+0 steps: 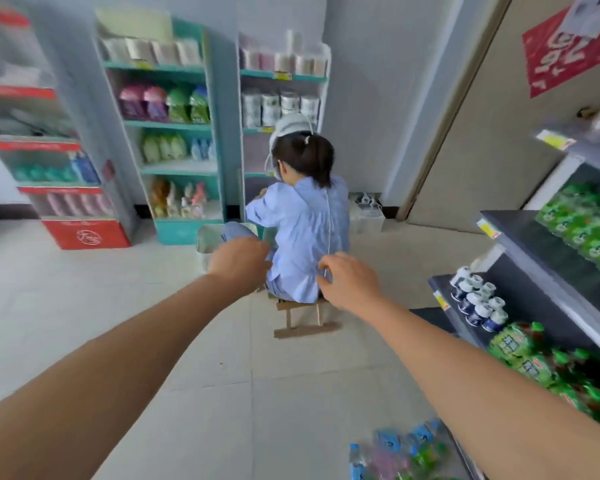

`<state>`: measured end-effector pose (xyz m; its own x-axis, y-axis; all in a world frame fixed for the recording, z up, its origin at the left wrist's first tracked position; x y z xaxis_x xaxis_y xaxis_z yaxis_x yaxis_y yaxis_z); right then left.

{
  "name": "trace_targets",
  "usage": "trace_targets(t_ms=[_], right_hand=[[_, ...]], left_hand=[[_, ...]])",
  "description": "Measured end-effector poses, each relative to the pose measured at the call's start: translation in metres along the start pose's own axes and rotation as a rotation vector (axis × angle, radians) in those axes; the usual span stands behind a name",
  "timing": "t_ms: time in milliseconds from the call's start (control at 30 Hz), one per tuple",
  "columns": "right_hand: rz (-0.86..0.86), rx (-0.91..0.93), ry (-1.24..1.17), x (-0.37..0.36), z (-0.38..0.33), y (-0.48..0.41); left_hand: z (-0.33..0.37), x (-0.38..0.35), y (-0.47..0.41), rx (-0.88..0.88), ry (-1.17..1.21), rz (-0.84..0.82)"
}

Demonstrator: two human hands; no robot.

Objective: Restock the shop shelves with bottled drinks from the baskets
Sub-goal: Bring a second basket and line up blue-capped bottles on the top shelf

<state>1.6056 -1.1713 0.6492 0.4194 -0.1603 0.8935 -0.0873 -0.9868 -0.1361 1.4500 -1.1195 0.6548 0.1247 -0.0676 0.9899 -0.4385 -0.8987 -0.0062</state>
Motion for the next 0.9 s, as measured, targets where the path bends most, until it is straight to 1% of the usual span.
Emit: trace_targets(t_ms=[133,267,433,533,700,900], right_hand=[[-0.073,0.187,-0.023,-0.024,-0.076,-0.042],[-0.107,0.378,-0.031,-0.041,-0.153,-0.063],[-0.140,0.530,-0.048,-0.068,-0.241,-0.081],[-0.138,0.620,-0.066,-0.084,-0.299,-0.091],[-0.093,0.757,-0.152,-0.111,-0.403,-0.112],[-0.085,0.831,-0.257,-0.143,-0.520,-0.147]], left_hand=[[-0.088,0.013,0.032,0.229,-0.024,0.041],[-0.156,0.027,0.072,0.400,-0.067,0.061],[-0.237,0.030,0.122,0.611,-0.050,0.073],[-0.284,0.034,0.146,0.697,-0.060,0.093],[-0.373,0.045,0.179,0.827,-0.111,0.186],[-0.484,0.051,0.206,0.943,-0.124,0.277]])
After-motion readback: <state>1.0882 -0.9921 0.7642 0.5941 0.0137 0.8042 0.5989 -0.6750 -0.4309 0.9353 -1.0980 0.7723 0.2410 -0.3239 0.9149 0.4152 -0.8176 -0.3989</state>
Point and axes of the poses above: each hand's wrist, its own y-axis away from the middle knuckle, its own x-axis out of the back of the hand, z = x × y, the point moved 10 cm from there along -y, towards the middle knuckle, and after that the axes turned 12 degrees about -y, right-handed, at the moved point
